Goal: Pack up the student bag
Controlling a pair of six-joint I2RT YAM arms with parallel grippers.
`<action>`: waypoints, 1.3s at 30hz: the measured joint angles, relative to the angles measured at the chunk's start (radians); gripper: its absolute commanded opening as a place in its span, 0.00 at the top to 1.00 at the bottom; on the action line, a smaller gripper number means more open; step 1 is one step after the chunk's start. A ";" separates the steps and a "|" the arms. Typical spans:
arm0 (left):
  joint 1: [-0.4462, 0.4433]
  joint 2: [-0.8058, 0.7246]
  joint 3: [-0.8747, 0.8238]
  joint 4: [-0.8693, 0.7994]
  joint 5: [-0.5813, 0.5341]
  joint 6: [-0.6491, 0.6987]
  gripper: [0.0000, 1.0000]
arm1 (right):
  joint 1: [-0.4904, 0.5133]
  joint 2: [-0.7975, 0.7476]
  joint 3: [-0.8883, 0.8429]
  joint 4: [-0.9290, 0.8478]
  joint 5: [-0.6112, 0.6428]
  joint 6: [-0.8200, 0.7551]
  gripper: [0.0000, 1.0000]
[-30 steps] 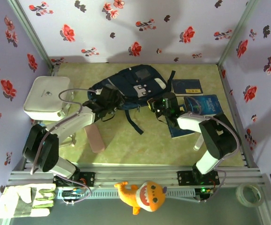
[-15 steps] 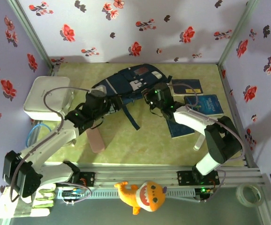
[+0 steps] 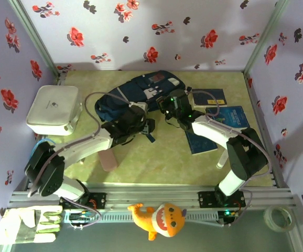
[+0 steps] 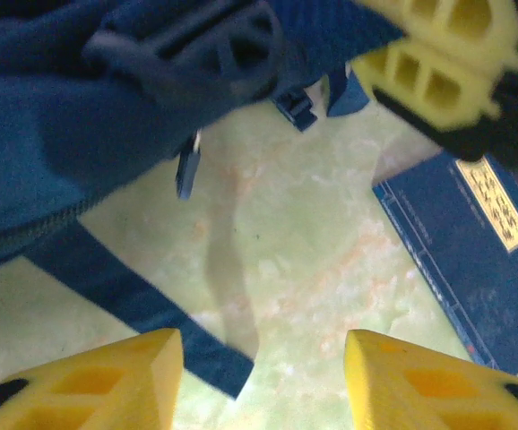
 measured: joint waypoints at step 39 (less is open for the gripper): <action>0.038 0.186 0.130 0.063 -0.179 -0.049 0.81 | 0.000 0.000 0.000 0.051 -0.003 0.126 1.00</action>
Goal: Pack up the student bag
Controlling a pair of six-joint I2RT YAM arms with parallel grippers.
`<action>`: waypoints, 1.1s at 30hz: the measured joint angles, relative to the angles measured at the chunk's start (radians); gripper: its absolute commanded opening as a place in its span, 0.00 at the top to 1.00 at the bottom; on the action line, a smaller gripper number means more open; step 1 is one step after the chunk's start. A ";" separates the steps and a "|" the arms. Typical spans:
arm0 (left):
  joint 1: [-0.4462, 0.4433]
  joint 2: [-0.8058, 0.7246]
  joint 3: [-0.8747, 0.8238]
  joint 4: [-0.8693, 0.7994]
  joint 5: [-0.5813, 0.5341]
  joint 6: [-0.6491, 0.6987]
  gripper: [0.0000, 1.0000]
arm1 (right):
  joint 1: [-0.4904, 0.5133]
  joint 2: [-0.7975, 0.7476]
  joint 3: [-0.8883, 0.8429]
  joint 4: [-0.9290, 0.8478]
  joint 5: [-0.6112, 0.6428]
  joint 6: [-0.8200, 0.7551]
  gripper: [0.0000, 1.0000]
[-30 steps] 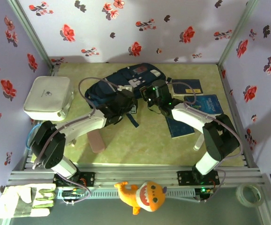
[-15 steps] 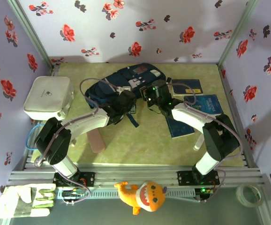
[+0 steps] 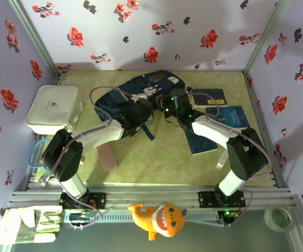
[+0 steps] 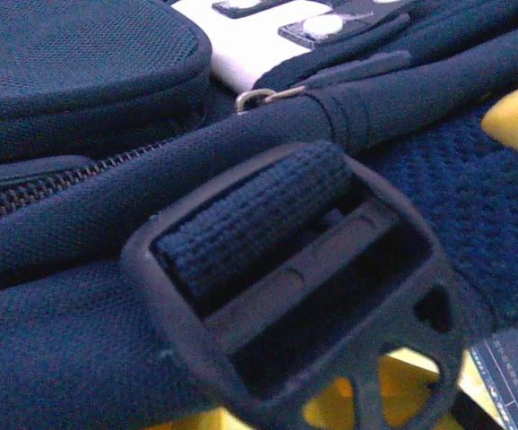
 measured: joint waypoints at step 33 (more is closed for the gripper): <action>0.116 -0.360 -0.290 -0.201 0.080 -0.012 1.00 | -0.019 -0.002 -0.020 -0.032 0.001 -0.018 1.00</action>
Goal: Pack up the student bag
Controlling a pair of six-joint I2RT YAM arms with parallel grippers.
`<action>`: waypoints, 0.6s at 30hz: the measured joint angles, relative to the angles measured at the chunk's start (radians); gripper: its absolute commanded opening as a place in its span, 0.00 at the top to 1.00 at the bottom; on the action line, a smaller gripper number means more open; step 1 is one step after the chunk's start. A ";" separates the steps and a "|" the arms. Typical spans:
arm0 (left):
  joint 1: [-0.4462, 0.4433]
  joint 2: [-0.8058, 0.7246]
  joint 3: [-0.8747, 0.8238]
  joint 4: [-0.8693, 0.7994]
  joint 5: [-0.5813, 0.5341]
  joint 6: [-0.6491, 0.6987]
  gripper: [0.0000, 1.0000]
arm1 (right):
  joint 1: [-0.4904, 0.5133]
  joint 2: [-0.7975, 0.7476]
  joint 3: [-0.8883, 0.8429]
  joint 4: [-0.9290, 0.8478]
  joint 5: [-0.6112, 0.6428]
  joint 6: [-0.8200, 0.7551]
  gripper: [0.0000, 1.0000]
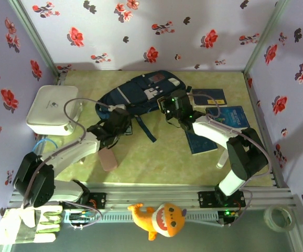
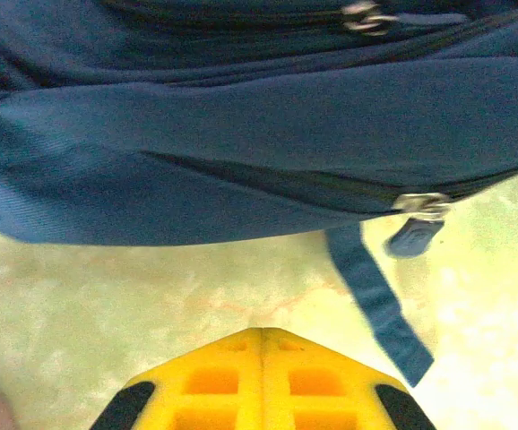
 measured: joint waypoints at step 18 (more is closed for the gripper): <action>0.048 0.006 0.000 0.042 0.197 0.080 0.56 | 0.000 -0.005 -0.011 0.000 0.000 0.000 1.00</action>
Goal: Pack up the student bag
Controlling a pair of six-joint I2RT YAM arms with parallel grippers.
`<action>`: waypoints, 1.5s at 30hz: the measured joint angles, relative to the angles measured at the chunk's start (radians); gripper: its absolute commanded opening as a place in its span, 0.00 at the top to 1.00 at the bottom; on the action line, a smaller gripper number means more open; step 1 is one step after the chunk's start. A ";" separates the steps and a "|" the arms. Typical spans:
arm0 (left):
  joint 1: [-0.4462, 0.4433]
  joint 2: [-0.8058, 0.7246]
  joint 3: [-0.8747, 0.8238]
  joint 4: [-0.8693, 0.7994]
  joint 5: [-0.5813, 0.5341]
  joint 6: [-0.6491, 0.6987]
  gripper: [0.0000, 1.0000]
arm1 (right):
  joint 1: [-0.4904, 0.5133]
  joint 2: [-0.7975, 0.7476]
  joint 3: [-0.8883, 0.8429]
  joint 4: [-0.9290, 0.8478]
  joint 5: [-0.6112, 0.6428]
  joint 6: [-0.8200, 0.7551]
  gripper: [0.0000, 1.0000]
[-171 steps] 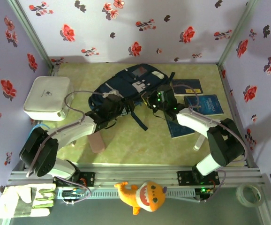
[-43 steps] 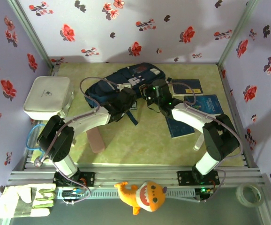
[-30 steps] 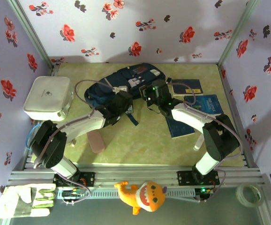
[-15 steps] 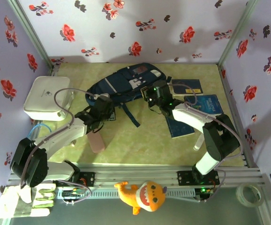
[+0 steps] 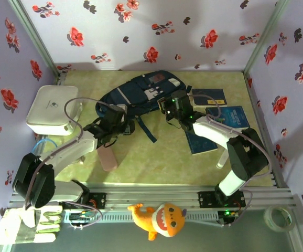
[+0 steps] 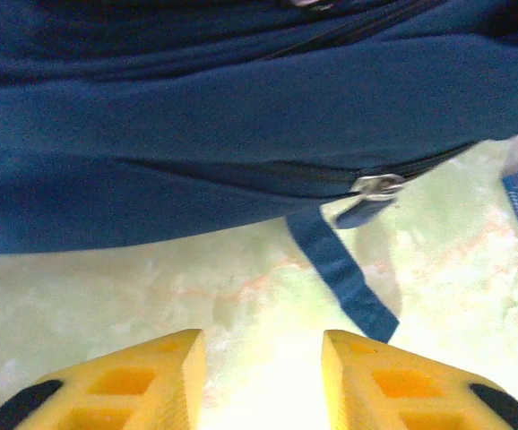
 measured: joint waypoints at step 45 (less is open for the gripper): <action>-0.048 0.280 0.218 0.015 -0.169 -0.087 1.00 | 0.000 -0.004 0.000 0.000 0.000 -0.001 1.00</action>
